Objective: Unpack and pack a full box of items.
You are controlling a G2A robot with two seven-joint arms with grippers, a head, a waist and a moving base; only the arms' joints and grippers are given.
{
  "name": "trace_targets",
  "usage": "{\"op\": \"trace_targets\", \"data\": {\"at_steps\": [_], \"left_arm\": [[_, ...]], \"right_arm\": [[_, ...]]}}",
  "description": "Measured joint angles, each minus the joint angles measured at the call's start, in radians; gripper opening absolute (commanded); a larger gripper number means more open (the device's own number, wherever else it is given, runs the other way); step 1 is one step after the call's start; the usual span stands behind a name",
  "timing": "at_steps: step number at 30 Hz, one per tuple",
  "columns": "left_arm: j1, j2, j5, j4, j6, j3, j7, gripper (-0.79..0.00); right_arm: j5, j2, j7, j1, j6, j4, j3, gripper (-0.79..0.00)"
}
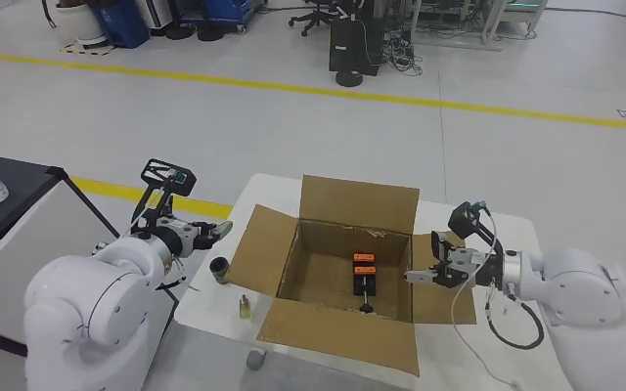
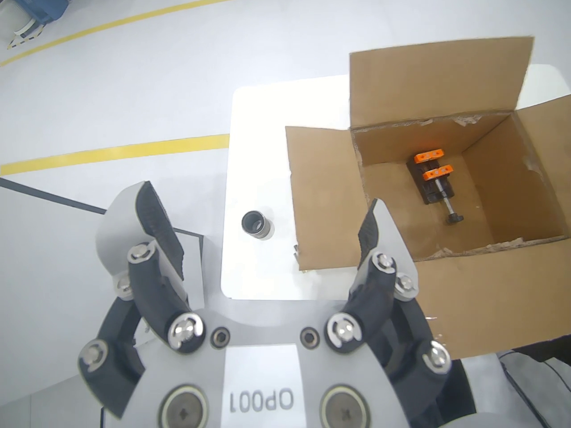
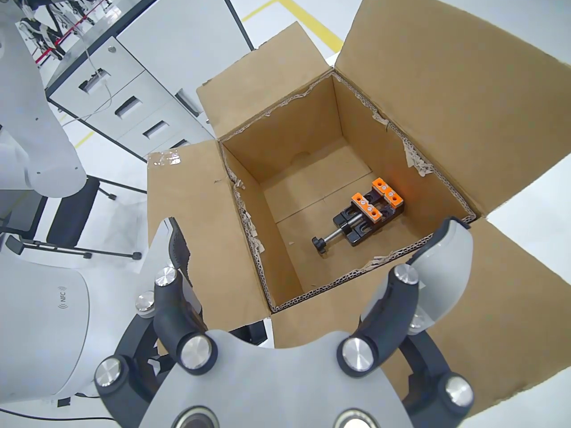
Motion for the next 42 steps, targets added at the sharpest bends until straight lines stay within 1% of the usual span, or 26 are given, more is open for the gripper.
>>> {"op": "trace_targets", "data": {"at_steps": [1,3,5,7,11,12,16,19,23,29,42], "left_arm": [[0.017,0.002,0.052,-0.001,-0.019,-0.007,0.014,0.000],[0.037,0.005,0.105,-0.002,-0.010,-0.020,0.021,0.000],[0.056,0.009,0.141,0.013,-0.021,-0.031,0.024,0.000],[0.073,0.012,0.144,0.038,-0.048,-0.033,0.047,0.000],[0.114,0.018,0.119,0.060,-0.106,-0.050,0.109,0.000],[0.126,0.019,0.113,0.062,-0.108,-0.058,0.108,0.000],[0.163,0.024,0.108,0.061,-0.100,-0.080,0.038,0.000],[0.170,0.026,0.117,0.071,-0.071,-0.077,-0.017,0.000],[0.168,0.027,0.145,0.099,-0.046,-0.041,-0.089,0.000],[0.199,0.026,0.081,0.126,0.001,0.018,-0.089,0.000],[0.199,0.026,0.083,0.125,0.002,0.018,-0.089,0.000]], "right_arm": [[0.000,0.000,0.000,0.000,0.000,0.000,0.000,0.000],[0.000,0.000,0.000,0.000,0.000,0.000,0.000,0.000],[0.000,0.000,0.000,0.000,0.000,0.000,0.000,0.000],[0.000,0.000,0.000,0.000,0.000,0.000,0.000,0.000],[0.000,0.000,0.000,0.000,0.000,0.000,0.000,0.000],[0.000,0.000,0.000,0.000,0.000,0.000,0.000,0.000],[0.000,0.000,0.000,0.000,0.000,0.000,0.000,0.000],[0.000,0.000,0.000,0.000,0.000,0.000,0.000,0.000],[0.000,0.000,0.000,0.000,0.000,0.000,0.000,0.000],[0.000,0.000,0.000,0.000,0.000,0.000,0.000,0.000],[0.000,0.000,0.000,0.000,0.000,0.000,0.000,0.000]]}}
